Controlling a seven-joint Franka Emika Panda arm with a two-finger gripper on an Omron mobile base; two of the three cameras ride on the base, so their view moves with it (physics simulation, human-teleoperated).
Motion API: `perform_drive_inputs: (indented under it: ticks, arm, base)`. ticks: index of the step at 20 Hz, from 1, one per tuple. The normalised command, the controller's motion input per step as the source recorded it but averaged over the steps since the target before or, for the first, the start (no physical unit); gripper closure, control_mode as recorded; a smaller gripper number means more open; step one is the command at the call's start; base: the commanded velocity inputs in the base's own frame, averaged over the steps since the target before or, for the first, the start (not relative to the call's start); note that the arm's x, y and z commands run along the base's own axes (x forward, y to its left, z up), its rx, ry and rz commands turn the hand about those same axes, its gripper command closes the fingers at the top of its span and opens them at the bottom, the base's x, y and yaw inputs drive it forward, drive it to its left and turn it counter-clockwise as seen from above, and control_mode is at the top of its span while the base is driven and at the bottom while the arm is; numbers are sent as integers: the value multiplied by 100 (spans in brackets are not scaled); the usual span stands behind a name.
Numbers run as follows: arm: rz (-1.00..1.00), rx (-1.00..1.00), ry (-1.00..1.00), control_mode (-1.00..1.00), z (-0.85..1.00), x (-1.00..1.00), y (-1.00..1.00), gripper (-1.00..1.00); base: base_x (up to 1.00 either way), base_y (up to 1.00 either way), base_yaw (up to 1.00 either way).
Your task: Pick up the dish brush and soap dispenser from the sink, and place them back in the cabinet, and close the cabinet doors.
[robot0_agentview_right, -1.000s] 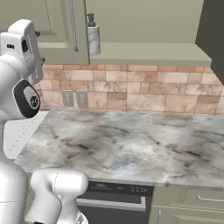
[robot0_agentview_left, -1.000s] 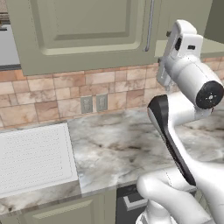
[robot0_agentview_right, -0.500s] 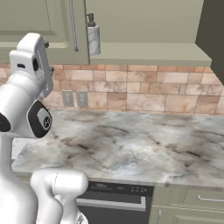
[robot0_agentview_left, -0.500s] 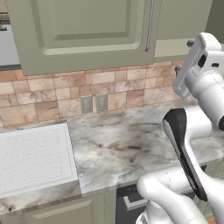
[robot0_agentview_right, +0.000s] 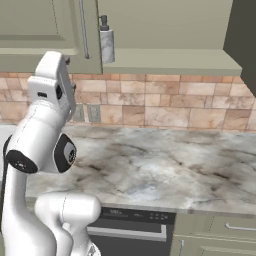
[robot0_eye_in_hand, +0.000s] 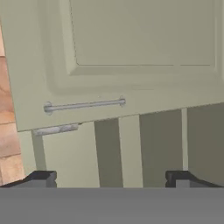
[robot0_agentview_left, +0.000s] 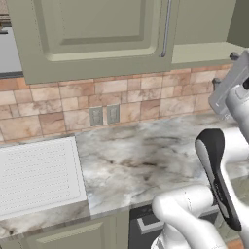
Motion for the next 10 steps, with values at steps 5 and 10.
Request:
perform_drive_inputs:
  ticks: [5, 10]
  arm:
    - [0, 0, -10, -100, -10, -13, -40, -100]
    - [0, 0, -10, -100, -9, -13, -41, -100]
  base:
    - [0, 0, 0]
    - [0, 0, 0]
